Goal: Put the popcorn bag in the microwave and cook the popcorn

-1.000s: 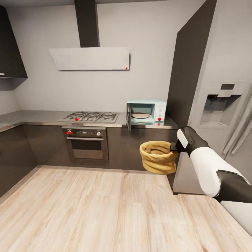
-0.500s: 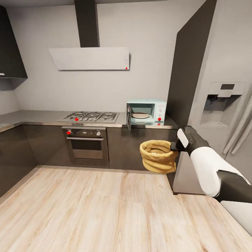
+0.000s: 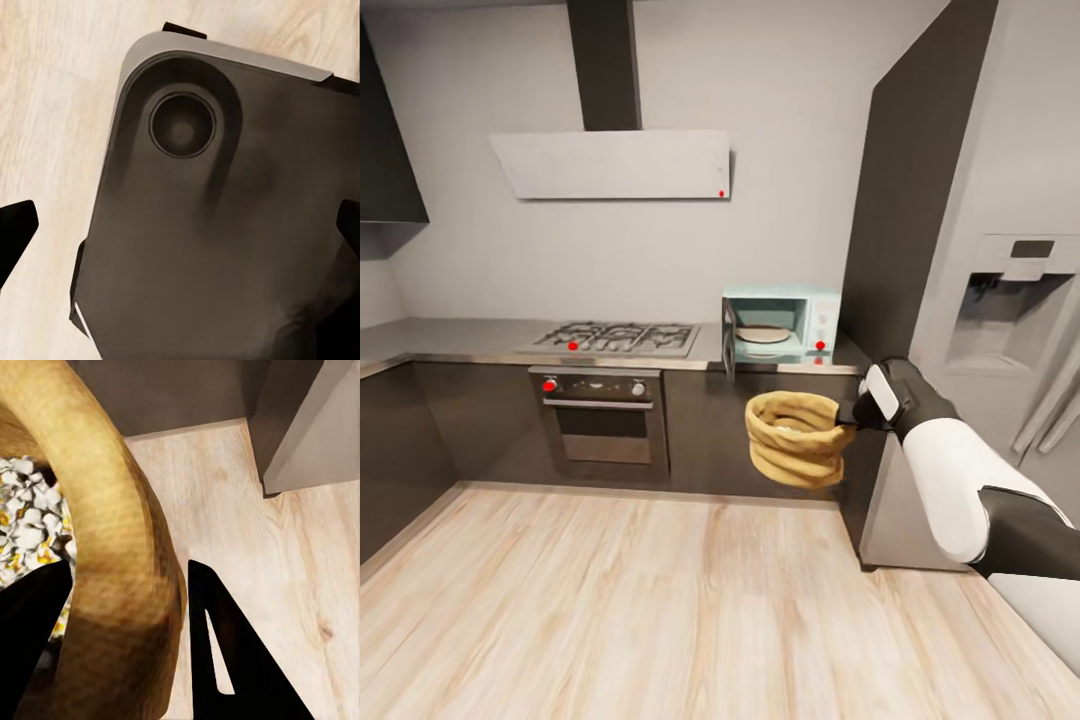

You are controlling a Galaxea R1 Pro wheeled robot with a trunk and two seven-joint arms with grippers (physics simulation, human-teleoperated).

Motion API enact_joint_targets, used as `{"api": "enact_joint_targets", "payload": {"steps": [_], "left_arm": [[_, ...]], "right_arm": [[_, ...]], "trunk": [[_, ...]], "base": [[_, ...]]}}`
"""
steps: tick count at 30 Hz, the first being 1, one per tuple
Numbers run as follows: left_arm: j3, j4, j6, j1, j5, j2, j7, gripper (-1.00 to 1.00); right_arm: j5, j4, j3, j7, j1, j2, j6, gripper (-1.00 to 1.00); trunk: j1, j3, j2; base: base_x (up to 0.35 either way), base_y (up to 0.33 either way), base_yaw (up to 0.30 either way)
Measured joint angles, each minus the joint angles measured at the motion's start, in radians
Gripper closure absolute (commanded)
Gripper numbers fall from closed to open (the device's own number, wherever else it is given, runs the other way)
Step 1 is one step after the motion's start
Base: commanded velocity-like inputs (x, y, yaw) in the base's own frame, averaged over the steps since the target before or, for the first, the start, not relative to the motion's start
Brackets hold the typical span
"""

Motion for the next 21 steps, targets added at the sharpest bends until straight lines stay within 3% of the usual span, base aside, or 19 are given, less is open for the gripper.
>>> {"api": "enact_joint_targets", "payload": {"steps": [6, 21], "left_arm": [[0.0, 0.0, 0.0, 0.0, -0.001, -0.001, 0.0, -1.0], [0.001, -0.002, -0.001, 0.0, -0.001, -0.002, 0.001, -1.0]], "right_arm": [[0.003, -0.068, 0.0, 0.014, 0.0, -0.004, 0.0, 1.0], [0.017, -0.102, 0.008, 0.005, 0.001, -0.006, 0.0, 1.0]], "trunk": [[0.0, 0.0, 0.0], [0.001, 0.0, 0.0]], "base": [[0.241, 0.0, 0.0], [0.004, 0.0, 0.0]]}}
